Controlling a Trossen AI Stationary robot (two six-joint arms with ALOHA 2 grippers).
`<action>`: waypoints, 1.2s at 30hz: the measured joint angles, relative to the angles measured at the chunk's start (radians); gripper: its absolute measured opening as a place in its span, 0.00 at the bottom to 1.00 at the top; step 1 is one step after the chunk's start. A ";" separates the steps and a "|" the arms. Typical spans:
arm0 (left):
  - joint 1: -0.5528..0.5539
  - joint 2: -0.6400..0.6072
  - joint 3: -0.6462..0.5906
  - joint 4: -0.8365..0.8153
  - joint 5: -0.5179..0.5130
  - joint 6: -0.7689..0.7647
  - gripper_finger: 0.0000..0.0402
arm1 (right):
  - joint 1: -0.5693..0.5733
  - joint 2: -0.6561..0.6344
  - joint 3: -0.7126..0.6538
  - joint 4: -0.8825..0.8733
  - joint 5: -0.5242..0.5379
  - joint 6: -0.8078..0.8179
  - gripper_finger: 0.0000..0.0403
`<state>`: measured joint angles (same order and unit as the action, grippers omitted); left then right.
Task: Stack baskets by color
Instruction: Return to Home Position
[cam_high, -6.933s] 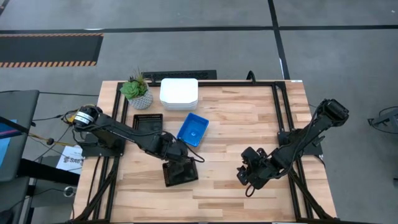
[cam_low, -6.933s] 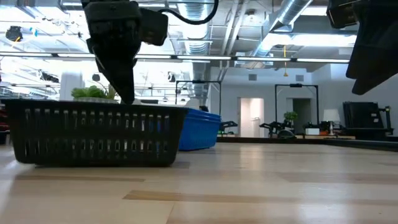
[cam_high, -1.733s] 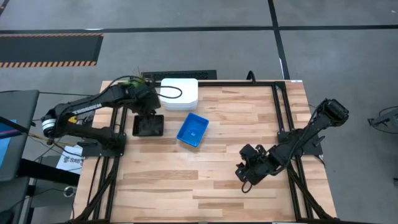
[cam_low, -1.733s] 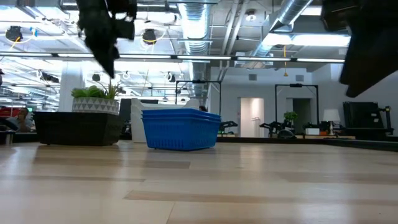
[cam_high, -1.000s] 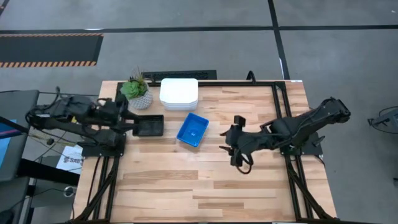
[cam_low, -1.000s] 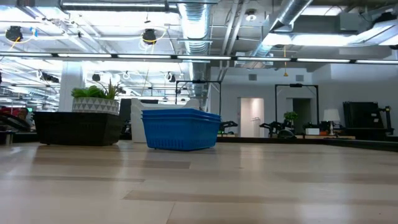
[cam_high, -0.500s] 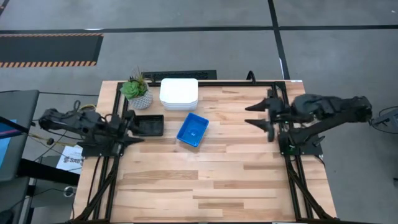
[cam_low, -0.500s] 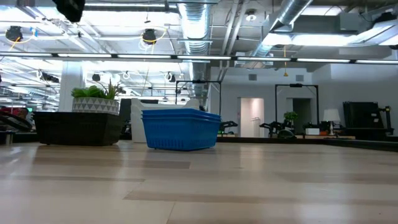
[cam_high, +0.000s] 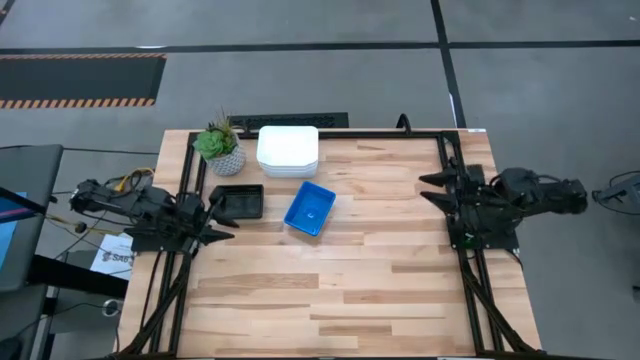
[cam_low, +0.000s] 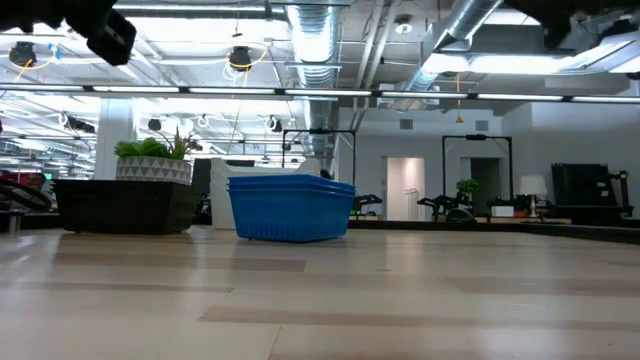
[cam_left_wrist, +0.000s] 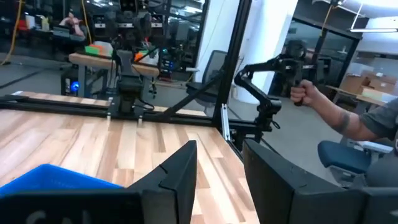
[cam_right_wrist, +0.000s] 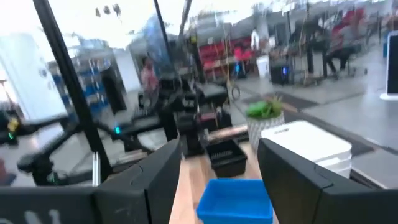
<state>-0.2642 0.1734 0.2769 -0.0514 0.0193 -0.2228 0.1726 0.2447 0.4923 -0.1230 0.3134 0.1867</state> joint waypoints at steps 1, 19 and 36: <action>0.000 -0.012 -0.012 0.004 -0.001 0.000 0.29 | -0.005 -0.046 -0.028 0.006 -0.001 0.000 0.59; 0.000 -0.171 -0.266 0.102 -0.027 -0.072 0.29 | -0.015 -0.219 -0.483 0.363 -0.131 0.098 0.59; 0.000 -0.167 -0.267 0.109 0.159 0.072 0.29 | -0.087 -0.230 -0.485 0.178 -0.153 -0.027 0.59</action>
<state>-0.2646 0.0063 0.0102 0.0578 0.1785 -0.1510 0.0860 0.0150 0.0074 0.0548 0.1599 0.1597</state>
